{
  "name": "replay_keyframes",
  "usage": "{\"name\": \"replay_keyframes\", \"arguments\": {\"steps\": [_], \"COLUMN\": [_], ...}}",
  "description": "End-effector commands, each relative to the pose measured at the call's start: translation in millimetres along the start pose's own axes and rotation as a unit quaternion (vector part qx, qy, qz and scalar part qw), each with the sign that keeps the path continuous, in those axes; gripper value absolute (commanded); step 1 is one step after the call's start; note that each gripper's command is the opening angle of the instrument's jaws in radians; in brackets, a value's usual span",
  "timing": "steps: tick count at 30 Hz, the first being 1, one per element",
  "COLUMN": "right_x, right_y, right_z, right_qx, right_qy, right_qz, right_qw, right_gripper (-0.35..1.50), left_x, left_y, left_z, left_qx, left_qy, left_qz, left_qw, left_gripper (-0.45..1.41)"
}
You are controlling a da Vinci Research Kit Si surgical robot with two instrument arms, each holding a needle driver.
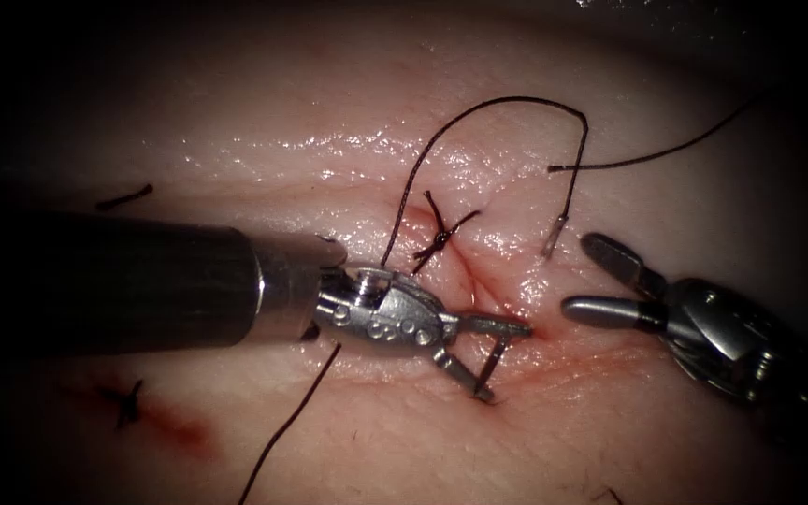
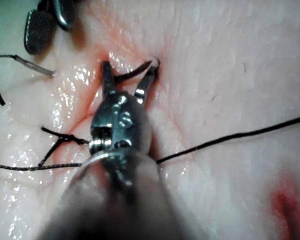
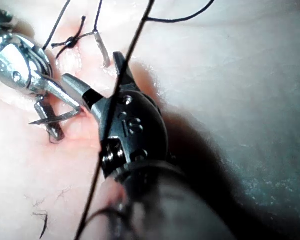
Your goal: Wound Closure
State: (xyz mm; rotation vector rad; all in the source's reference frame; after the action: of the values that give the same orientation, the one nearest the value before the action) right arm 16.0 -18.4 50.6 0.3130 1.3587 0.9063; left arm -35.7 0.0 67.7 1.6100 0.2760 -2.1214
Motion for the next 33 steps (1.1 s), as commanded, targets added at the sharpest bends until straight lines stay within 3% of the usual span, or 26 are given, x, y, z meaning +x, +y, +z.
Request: {"name": "replay_keyframes", "arguments": {"steps": [1, 3, 12, 19, 25, 33], "right_x": [-0.5, -0.6, -0.6, -0.6, -0.7, -0.8], "right_y": [-0.2, -0.2, -0.3, -0.4, -0.5, -0.8], "right_z": [0.8, 0.8, 0.9, 0.9, 0.9, 1.0], "right_qx": [0.001, 0.001, 0.0, 0.0, 0.002, 0.007], "right_qy": [0.0, 0.001, 0.001, 0.001, 0.001, -0.002], "right_qz": [0.004, 0.003, 0.006, 0.006, 0.009, 0.018], "right_qw": [1.0, 1.0, 1.0, 1.0, 1.0, 1.0], "right_gripper": [1.03, 1.01, 0.96, 0.94, 0.89, 0.84], "left_x": [-0.5, -0.7, 0.9, 4.0, 5.4, 6.0], "left_y": [0.0, -0.1, -0.4, 0.4, 1.5, 2.2], "left_z": [0.6, 0.5, -0.8, -2.0, -2.7, -3.9], "left_qx": [0.001, 0.002, 0.03, 0.01, -0.031, -0.06], "left_qy": [-0.001, 0.001, 0.039, 0.086, 0.108, 0.141], "left_qz": [-0.005, -0.011, -0.082, -0.151, -0.258, -0.351], "left_qw": [1.0, 1.0, 0.995, 0.985, 0.96, 0.924], "left_gripper": [-0.22, -0.45, -0.45, -0.45, -0.45, -0.45]}}
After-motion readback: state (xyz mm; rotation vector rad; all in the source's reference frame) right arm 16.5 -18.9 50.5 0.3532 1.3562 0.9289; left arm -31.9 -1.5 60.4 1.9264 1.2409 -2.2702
